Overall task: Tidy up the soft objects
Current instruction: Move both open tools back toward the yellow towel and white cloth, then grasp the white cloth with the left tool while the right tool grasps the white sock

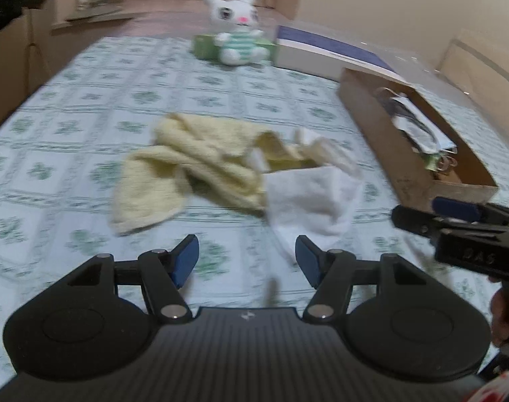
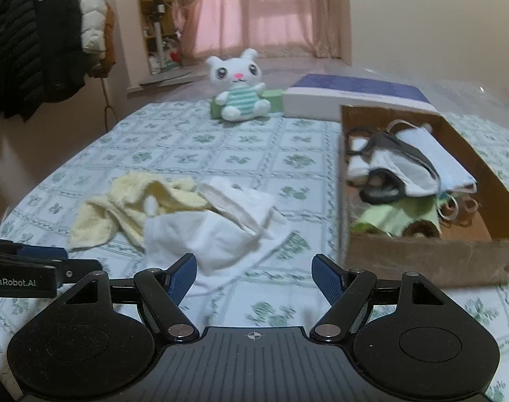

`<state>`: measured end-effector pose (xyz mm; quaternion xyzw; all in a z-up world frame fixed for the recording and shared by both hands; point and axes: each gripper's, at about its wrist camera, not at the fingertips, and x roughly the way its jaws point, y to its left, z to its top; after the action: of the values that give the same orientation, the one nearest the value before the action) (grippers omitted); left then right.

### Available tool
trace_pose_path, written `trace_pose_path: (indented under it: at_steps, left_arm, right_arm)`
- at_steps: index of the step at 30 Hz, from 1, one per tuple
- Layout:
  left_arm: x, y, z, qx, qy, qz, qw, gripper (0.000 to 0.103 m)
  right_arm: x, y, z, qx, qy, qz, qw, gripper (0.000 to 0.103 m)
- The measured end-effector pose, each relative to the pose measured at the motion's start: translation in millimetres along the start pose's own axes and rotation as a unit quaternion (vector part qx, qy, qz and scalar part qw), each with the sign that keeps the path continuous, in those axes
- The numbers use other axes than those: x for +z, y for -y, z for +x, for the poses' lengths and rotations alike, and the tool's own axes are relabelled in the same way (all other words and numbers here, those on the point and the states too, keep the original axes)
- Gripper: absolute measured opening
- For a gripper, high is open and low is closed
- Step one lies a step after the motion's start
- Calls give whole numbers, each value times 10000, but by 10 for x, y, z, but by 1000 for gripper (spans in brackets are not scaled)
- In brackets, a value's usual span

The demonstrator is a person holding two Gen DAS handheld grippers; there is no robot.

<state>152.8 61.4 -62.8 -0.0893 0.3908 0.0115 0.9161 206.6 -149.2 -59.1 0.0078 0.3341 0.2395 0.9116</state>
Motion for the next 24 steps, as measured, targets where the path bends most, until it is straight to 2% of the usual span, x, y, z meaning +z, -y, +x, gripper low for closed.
trace_pose_path:
  at_steps: [5, 10, 14, 15, 16, 17, 19, 21, 24]
  left_arm:
    - [5, 286, 289, -363, -139, 240, 9990, 61]
    - [54, 446, 598, -226, -269, 262, 9990, 61]
    - [106, 493, 727, -57, -198, 265, 9994, 59]
    - [109, 500, 737, -13, -177, 285, 9994, 53]
    - [109, 497, 732, 22, -166, 314, 9994, 42]
    - [105, 490, 719, 62, -156, 369, 9992, 37]
    - [73, 437, 668, 28, -147, 428, 9990, 16]
    - [38, 340, 595, -54, -182, 359, 9992, 10]
    - [-70, 175, 431, -110, -218, 303, 9992, 9]
  right_arm:
    - [-117, 217, -37, -149, -125, 344, 9992, 76]
    - [-201, 386, -90, -267, -188, 567, 9979, 76]
    - [-239, 494, -105, -313, -220, 766, 9963, 76]
    - [-245, 509, -108, -317, -225, 802, 9960, 76]
    - [-254, 518, -109, -319, -223, 822, 9959, 76]
    - [-259, 523, -116, -319, -220, 835, 9958, 76]
    - [-272, 527, -133, -302, -219, 838, 9958, 76]
    - [-286, 519, -144, -283, -224, 836, 9958, 76]
    - [-306, 484, -152, -214, -250, 811, 9962, 76]
